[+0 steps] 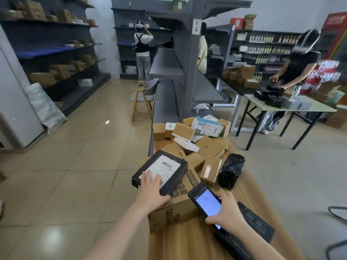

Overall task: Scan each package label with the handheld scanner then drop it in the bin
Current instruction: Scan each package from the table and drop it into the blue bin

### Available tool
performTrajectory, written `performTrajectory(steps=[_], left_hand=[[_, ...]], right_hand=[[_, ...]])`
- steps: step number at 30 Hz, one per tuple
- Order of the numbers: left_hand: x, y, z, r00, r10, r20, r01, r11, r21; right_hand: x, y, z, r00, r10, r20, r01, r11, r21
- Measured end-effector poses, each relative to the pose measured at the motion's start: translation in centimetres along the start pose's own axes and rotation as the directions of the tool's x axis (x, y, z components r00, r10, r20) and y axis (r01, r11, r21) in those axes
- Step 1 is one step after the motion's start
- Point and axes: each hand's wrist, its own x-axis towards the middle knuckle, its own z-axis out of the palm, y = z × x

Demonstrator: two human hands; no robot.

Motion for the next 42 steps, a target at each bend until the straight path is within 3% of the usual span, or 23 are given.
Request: performTrajectory(steps=[5, 9, 14, 19, 25, 32, 42], left_hand=[[-0.3, -2.2, -1.9, 0.993, 0.073, 0.088, -0.064, 0.993, -0.101], [-0.8, -2.6, -2.4, 0.996, -0.082, -0.046, 0.066, 0.958, -0.279], [-1.1, -2.5, -1.5, 0.958, -0.281, 0.056, 0.28, 0.881, -0.382], [-1.5, -2.8, -0.4, 0.975, -0.222, 0.015, 0.201, 0.852, -0.484], [-2.2, -3.1, -1.7, 0.988, -0.118, -0.097, 0.062, 0.89, -0.452], [-3.3, -3.3, -4.0, 0.966, 0.154, -0.208, -0.195, 0.962, -0.193], [-5.0, -3.6, -4.1, 0.952, 0.232, -0.2, -0.246, 0.968, -0.045]], right_hand=[[1.4, 0.4, -0.4, 0.998, -0.054, 0.027, 0.055, 0.997, -0.049], [2.1, 0.4, -0.6, 0.997, -0.074, 0.025, 0.076, 0.995, -0.059], [2.5, 0.8, -0.6, 0.996, -0.074, 0.042, 0.077, 0.995, -0.067], [2.6, 1.1, -0.5, 0.995, -0.083, 0.061, 0.089, 0.99, -0.105], [2.9, 0.9, -1.9, 0.983, -0.18, 0.037, 0.184, 0.953, -0.243], [3.6, -0.6, -4.7, 0.948, -0.319, 0.017, 0.293, 0.847, -0.444], [2.1, -1.3, -5.8, 0.932, -0.363, 0.013, 0.306, 0.766, -0.566]])
